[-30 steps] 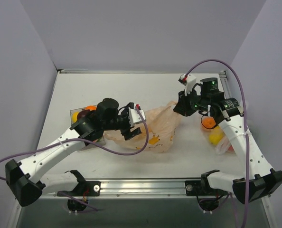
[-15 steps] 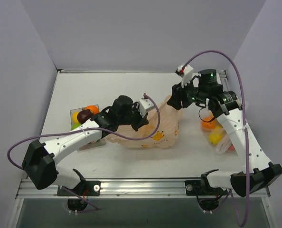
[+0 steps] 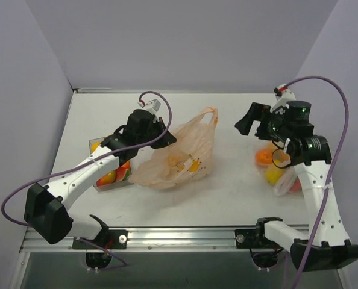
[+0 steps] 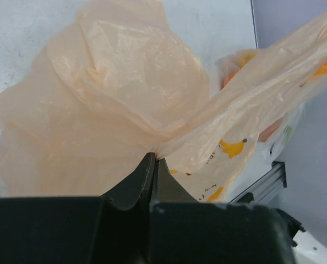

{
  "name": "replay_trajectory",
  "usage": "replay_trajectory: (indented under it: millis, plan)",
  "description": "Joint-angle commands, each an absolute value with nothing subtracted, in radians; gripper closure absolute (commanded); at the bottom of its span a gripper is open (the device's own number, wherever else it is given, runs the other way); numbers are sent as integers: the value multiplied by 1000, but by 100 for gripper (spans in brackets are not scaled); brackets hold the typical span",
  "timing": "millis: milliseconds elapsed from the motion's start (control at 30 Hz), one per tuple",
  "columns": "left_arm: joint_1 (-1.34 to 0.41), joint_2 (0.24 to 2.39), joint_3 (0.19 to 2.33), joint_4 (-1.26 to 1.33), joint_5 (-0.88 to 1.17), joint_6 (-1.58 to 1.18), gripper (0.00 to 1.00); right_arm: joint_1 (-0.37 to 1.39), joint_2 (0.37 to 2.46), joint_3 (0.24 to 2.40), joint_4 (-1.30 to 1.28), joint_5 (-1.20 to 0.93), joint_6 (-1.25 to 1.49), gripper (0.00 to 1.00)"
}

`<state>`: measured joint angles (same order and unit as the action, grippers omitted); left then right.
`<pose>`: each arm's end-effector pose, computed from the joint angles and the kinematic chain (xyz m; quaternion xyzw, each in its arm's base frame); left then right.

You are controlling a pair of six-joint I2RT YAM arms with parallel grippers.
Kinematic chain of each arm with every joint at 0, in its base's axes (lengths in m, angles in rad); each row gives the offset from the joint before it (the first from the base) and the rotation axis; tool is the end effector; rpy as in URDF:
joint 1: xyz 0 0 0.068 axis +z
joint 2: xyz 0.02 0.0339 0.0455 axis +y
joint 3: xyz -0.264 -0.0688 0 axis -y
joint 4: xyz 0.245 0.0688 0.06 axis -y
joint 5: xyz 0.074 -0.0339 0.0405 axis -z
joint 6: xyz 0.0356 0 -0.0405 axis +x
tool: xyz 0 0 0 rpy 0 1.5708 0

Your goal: Place the fake fruits into the plastic bag and tie a complex knot

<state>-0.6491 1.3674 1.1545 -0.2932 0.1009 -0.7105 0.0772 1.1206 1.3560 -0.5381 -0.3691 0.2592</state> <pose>0.2484 -0.1930 0.3259 -0.0008 0.8609 -0.3525 0.3669 0.2300 0.0307 0.4347 -0.0363 0.7986 0.2432 0.5494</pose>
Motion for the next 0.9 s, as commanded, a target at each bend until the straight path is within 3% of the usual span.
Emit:
replay_trajectory:
  millis: [0,100,300,733,800,833,867]
  plan:
    - [-608,1362,1180,-318,78,-880,100,75,988,1231,-546,-484,426,0]
    - [-600,1371,1167,-288,87,-908,100,125,930,1080,-476,-577,547,0]
    - [-594,1394,1161,-244,118,-925,100,290,974,875,-215,-483,738,0]
    - [-591,1381,1080,-135,215,-927,100,437,1262,983,-132,-221,565,1]
    - [-578,1374,1062,-121,247,-928,100,436,1304,996,-124,-193,480,15]
    - [-575,1374,1058,-115,250,-927,100,428,1313,1000,-120,-189,463,31]
    - [-554,1373,1055,-114,256,-917,100,413,1324,1008,-114,-216,448,63]
